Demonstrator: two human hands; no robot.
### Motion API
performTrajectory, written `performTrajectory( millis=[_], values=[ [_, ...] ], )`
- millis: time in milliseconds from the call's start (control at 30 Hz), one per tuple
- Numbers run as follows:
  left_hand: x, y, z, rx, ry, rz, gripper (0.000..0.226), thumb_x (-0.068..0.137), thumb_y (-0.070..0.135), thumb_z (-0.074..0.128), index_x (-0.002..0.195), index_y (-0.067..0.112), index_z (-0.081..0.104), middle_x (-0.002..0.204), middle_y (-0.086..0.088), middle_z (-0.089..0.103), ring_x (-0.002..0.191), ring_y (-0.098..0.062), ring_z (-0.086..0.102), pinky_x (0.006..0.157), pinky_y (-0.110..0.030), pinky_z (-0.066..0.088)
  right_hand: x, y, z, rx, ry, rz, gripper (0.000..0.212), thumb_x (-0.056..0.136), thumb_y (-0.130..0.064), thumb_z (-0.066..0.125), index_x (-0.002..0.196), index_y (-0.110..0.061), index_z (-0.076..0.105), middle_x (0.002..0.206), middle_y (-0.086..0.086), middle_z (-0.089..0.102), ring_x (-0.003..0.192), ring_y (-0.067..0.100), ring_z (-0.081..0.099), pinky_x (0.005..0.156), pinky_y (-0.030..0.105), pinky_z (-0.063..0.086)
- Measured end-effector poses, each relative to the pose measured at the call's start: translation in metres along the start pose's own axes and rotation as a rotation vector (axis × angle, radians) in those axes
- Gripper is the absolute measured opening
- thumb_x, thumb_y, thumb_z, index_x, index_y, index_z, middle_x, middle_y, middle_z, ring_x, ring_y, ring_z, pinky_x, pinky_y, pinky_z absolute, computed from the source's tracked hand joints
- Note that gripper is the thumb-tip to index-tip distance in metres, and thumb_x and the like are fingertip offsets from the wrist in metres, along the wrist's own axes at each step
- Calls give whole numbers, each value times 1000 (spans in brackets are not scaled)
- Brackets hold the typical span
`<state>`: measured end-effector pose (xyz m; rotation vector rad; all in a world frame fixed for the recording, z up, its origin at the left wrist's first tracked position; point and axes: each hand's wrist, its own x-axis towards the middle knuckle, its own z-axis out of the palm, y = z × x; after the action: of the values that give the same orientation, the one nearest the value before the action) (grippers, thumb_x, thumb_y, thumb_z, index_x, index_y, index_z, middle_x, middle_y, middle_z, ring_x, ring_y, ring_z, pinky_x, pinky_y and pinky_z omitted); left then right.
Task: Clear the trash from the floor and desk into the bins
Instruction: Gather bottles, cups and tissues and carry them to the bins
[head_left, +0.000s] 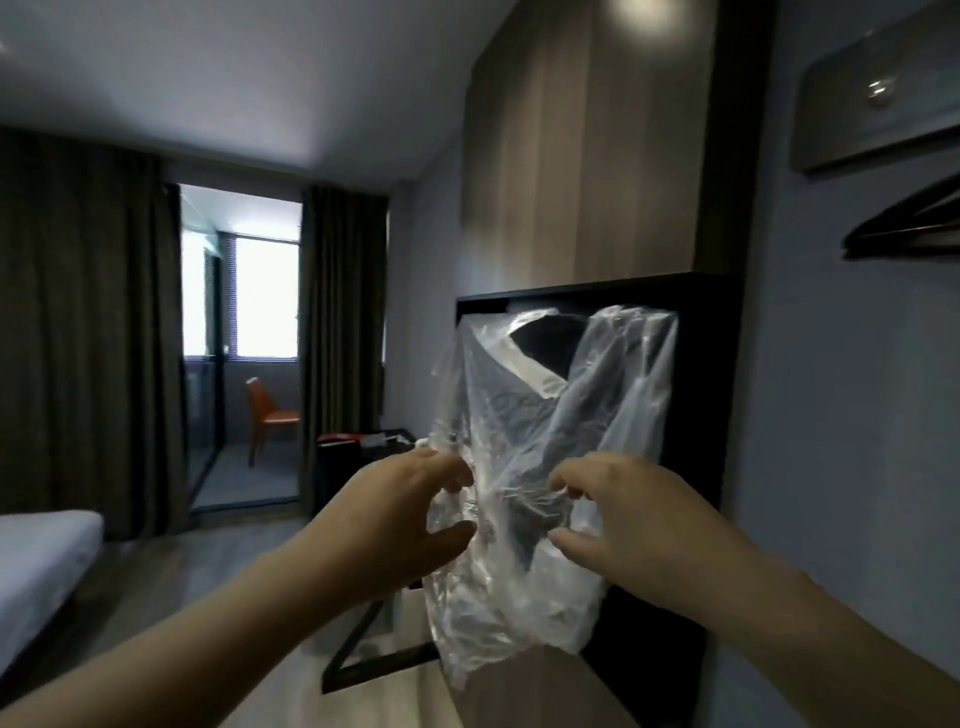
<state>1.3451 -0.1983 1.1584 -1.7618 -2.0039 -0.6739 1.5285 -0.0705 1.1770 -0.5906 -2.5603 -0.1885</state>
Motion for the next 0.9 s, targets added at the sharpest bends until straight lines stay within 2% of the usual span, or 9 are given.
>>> performTrajectory(
  millis=[100, 167, 300, 433, 567, 733, 900],
  values=[
    [-4, -44, 5, 24, -10, -65, 36, 81, 46, 62, 116, 34, 57, 108, 19, 56, 94, 5, 52, 81, -6, 42, 41, -16, 34, 20, -26, -66, 38, 81, -49, 58, 115, -33, 55, 113, -13, 58, 105, 8, 56, 85, 28, 46],
    [-3, -68, 13, 30, -16, -104, 36, 80, 48, 60, 113, 34, 58, 106, 19, 57, 93, 6, 53, 77, -3, 40, 66, -21, 54, 28, -42, -105, 38, 81, -50, 58, 115, -33, 55, 113, -14, 58, 106, 7, 55, 82, 25, 44],
    [9, -113, 32, 45, 8, -166, 38, 81, 48, 61, 116, 34, 56, 108, 18, 58, 98, 3, 55, 86, -19, 49, 116, -19, 94, 63, -51, -165, 39, 83, -50, 59, 118, -35, 54, 112, -15, 58, 103, 6, 55, 84, 25, 46],
    [40, -155, 50, 86, 16, -212, 34, 84, 44, 62, 116, 33, 57, 108, 16, 58, 98, 1, 55, 87, -23, 50, 169, -3, 133, 112, -34, -208, 42, 84, -48, 60, 123, -34, 54, 116, -15, 58, 105, 5, 54, 88, 25, 46],
    [83, -199, 66, 135, 5, -249, 31, 84, 46, 61, 112, 34, 57, 104, 18, 55, 96, 2, 54, 85, -22, 50, 229, 16, 168, 147, -42, -252, 44, 84, -50, 58, 126, -37, 50, 118, -19, 55, 108, 1, 51, 89, 20, 43],
    [123, -261, 88, 163, 19, -300, 34, 84, 48, 59, 115, 35, 54, 105, 18, 55, 97, 2, 53, 85, -18, 49, 305, 23, 210, 137, -48, -286, 44, 85, -51, 56, 126, -35, 50, 116, -17, 54, 109, 6, 52, 90, 26, 45],
    [145, -334, 108, 154, 13, -335, 38, 85, 48, 58, 119, 33, 54, 109, 17, 57, 100, 1, 53, 89, -21, 49, 375, 8, 259, 134, -68, -331, 42, 85, -48, 56, 125, -36, 50, 119, -17, 54, 110, 7, 52, 87, 24, 44]
  ],
)
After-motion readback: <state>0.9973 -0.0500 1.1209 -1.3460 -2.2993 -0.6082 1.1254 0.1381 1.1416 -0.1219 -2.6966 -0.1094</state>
